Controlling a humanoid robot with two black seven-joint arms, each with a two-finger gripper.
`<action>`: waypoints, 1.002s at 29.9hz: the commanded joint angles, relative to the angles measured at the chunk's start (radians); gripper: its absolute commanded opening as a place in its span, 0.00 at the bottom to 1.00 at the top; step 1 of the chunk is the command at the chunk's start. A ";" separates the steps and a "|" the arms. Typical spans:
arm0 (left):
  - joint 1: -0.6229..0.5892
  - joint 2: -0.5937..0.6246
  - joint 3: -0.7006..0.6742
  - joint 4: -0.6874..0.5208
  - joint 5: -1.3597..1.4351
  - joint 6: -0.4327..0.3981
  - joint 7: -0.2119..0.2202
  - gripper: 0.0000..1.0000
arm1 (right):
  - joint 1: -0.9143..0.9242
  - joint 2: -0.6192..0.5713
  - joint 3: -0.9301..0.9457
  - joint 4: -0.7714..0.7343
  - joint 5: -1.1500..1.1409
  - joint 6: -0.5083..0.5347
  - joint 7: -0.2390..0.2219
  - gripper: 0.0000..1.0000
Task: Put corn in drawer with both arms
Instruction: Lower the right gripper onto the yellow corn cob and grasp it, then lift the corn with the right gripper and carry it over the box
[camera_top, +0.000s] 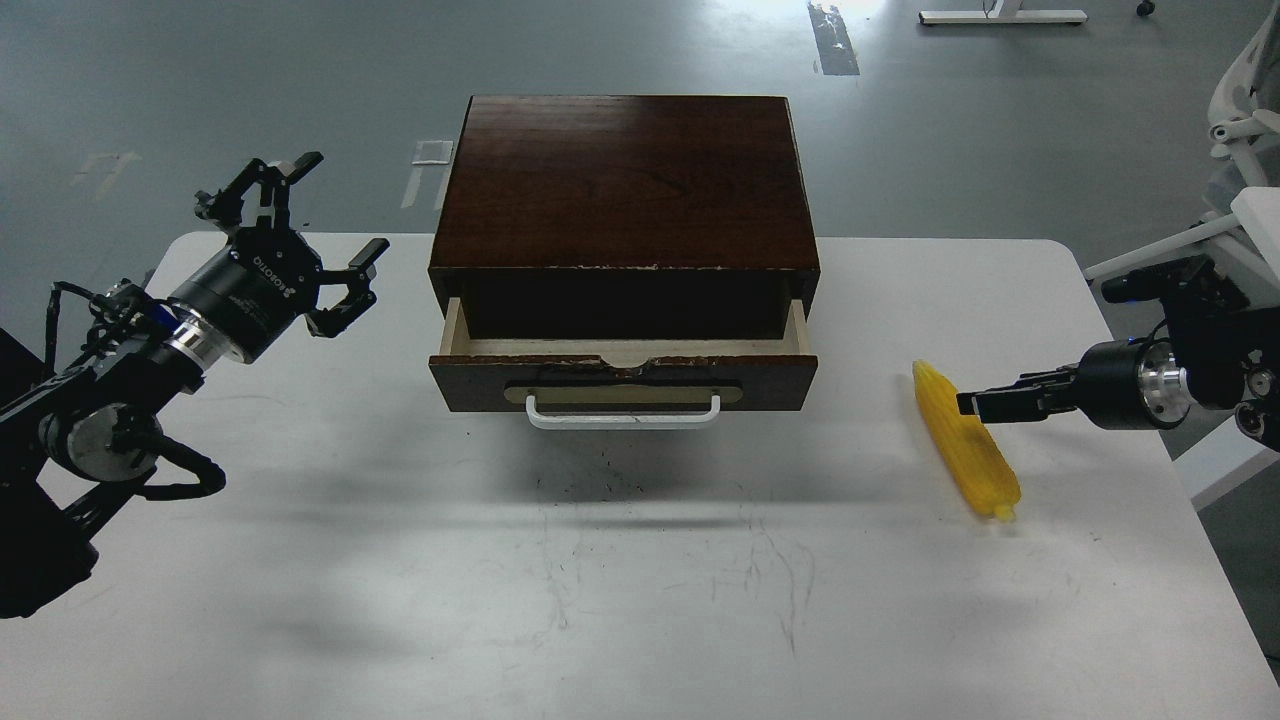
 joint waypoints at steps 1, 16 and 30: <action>0.000 -0.002 -0.001 0.000 0.000 0.000 0.000 0.99 | -0.011 0.029 -0.003 -0.012 0.000 0.000 0.000 0.92; 0.000 -0.005 -0.005 0.000 0.000 0.000 -0.003 0.99 | -0.060 0.092 -0.034 -0.063 0.002 -0.002 0.000 0.62; -0.004 -0.002 -0.005 -0.001 0.000 0.000 -0.003 0.99 | -0.062 0.053 -0.034 -0.041 0.002 0.000 0.000 0.00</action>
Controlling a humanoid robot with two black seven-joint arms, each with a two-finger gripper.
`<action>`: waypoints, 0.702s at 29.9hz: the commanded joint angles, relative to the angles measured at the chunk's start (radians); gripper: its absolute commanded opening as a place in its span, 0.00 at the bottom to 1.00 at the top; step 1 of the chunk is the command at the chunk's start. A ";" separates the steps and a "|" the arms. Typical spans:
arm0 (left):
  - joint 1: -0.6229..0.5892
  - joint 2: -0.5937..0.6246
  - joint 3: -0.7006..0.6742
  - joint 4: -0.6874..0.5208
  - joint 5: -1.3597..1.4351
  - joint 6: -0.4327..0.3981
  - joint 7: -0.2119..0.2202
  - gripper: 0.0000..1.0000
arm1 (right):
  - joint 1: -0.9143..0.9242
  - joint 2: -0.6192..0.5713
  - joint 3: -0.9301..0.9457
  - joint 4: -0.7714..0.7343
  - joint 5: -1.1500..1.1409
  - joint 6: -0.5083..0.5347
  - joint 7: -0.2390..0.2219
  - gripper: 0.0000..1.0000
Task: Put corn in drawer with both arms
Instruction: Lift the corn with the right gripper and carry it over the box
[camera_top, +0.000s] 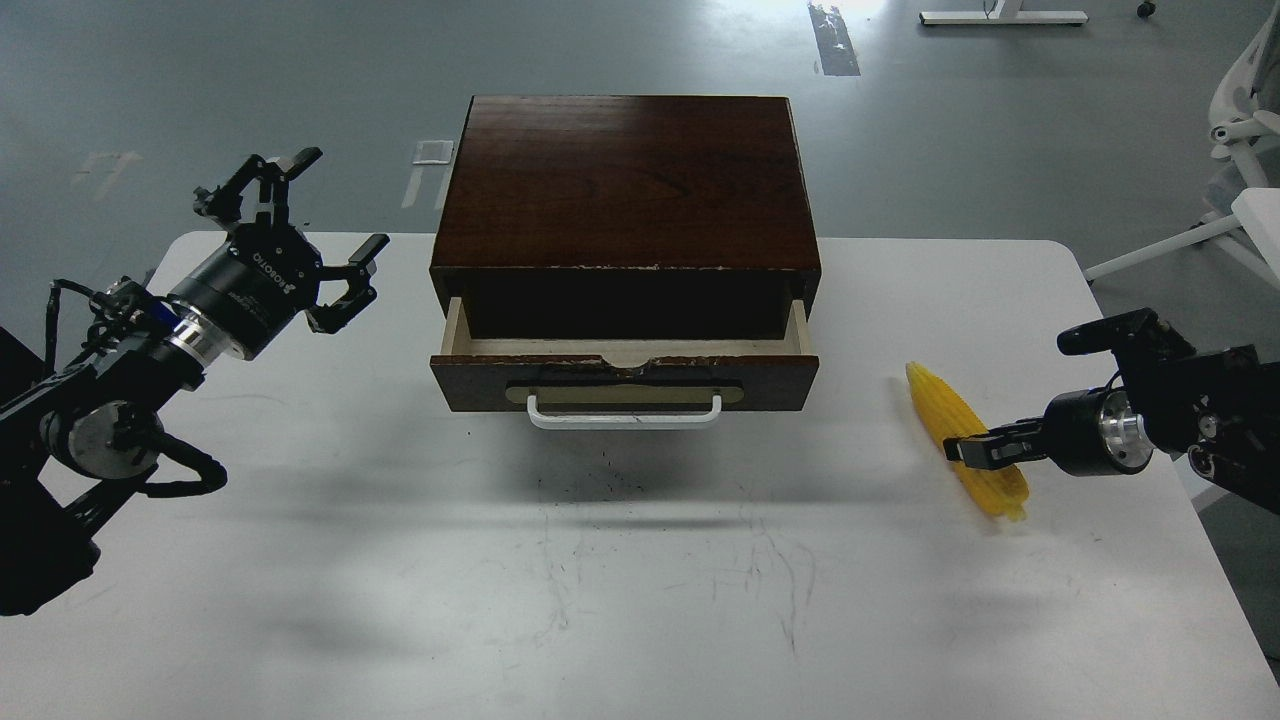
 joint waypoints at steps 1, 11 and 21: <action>-0.001 0.000 0.000 -0.002 0.000 0.000 0.000 0.99 | 0.006 -0.022 0.000 0.015 0.000 0.000 0.000 0.00; -0.009 -0.002 0.000 -0.002 0.000 0.000 0.000 0.99 | 0.146 -0.123 0.002 0.142 0.001 0.000 0.000 0.00; -0.013 0.000 0.000 -0.002 0.000 0.000 0.000 0.99 | 0.603 -0.130 -0.115 0.283 -0.002 0.009 0.000 0.00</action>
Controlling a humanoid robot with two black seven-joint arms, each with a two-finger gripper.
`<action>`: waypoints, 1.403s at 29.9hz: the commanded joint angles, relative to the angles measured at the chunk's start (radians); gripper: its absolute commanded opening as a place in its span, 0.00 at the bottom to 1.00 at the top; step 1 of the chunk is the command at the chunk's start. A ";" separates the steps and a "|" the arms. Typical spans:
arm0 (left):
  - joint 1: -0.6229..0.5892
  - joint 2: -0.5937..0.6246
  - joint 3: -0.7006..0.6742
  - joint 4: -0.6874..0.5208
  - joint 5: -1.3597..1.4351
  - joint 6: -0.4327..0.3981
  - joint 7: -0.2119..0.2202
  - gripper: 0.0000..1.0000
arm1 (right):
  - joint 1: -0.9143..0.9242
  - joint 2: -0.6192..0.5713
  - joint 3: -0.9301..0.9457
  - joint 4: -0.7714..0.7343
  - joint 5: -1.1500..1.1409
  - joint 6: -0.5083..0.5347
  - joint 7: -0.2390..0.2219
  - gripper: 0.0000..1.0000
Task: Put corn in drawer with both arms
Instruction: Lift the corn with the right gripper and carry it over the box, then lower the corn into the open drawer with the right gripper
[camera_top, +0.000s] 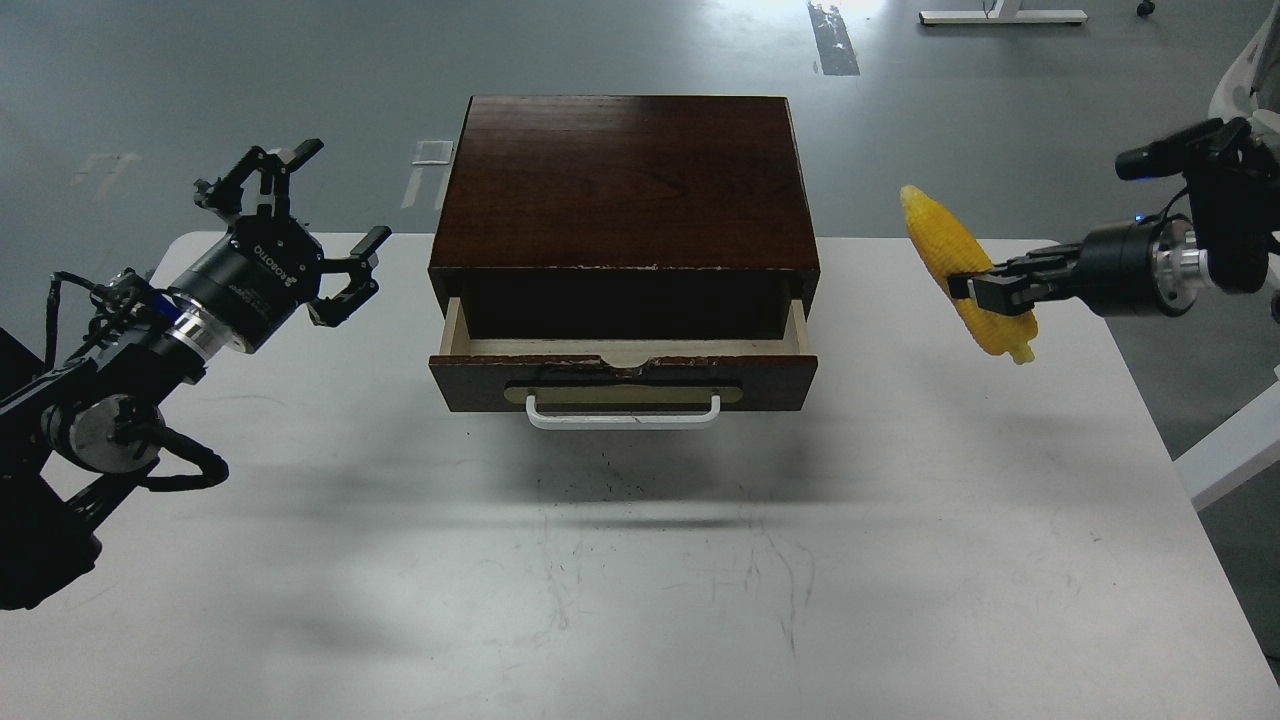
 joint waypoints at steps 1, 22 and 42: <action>-0.002 0.001 0.000 0.000 0.000 0.000 0.000 0.99 | 0.177 0.038 -0.079 0.036 0.000 0.001 0.000 0.00; -0.009 0.006 -0.012 0.000 0.000 0.000 0.002 0.99 | 0.479 0.716 -0.351 -0.055 -0.062 -0.157 0.000 0.00; -0.013 0.020 -0.014 -0.001 0.000 0.000 0.002 0.99 | 0.443 0.846 -0.481 -0.104 -0.066 -0.228 0.000 0.00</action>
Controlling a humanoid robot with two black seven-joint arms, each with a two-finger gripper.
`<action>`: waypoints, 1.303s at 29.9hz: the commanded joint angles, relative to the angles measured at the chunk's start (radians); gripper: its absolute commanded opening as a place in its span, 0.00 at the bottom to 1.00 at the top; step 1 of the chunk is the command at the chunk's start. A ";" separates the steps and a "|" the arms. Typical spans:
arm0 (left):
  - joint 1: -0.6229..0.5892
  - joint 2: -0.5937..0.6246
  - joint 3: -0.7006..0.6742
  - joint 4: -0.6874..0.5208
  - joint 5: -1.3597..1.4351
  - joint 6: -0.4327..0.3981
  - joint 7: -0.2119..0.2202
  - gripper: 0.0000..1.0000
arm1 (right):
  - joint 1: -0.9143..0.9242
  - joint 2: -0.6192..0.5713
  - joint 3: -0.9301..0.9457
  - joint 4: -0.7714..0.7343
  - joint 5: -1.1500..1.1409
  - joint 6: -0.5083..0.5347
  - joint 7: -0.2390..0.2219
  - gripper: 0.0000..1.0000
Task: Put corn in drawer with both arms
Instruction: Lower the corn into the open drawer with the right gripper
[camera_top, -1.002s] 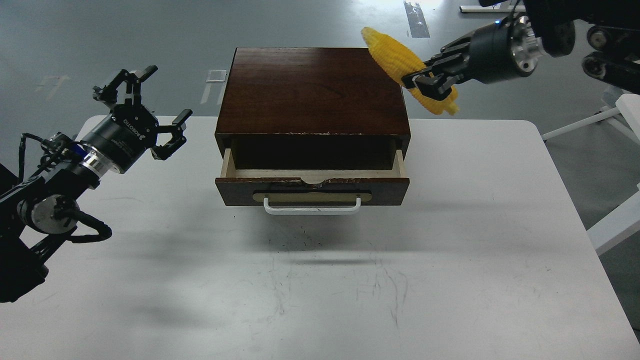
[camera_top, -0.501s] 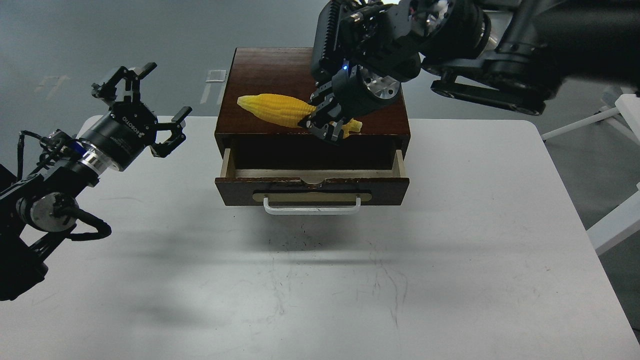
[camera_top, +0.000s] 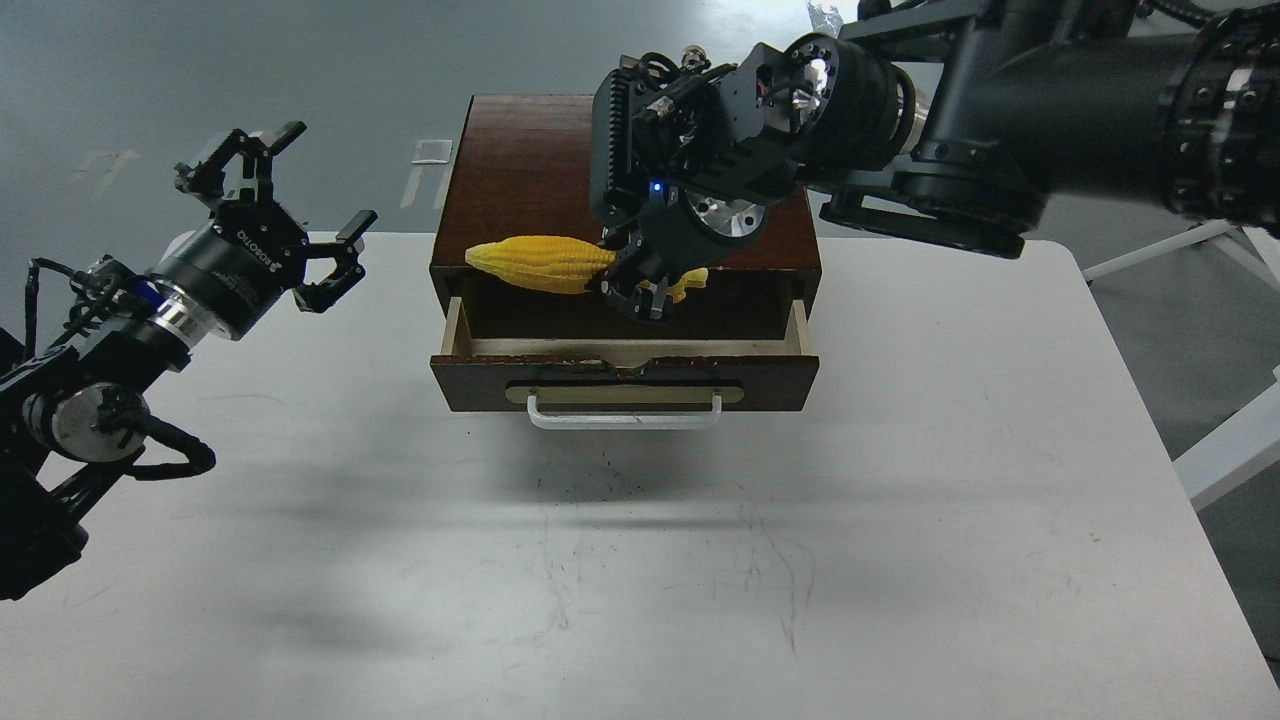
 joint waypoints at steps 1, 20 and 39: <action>-0.002 0.000 0.000 0.001 0.001 0.000 0.000 0.99 | -0.010 0.000 -0.007 0.007 0.002 0.000 0.000 0.00; -0.005 0.000 0.000 0.001 0.001 0.000 0.001 0.99 | -0.038 0.000 -0.023 0.016 0.002 0.000 0.000 0.00; -0.005 0.000 0.000 -0.001 0.000 0.000 0.001 0.99 | -0.040 0.000 -0.023 0.024 0.005 0.000 0.000 0.44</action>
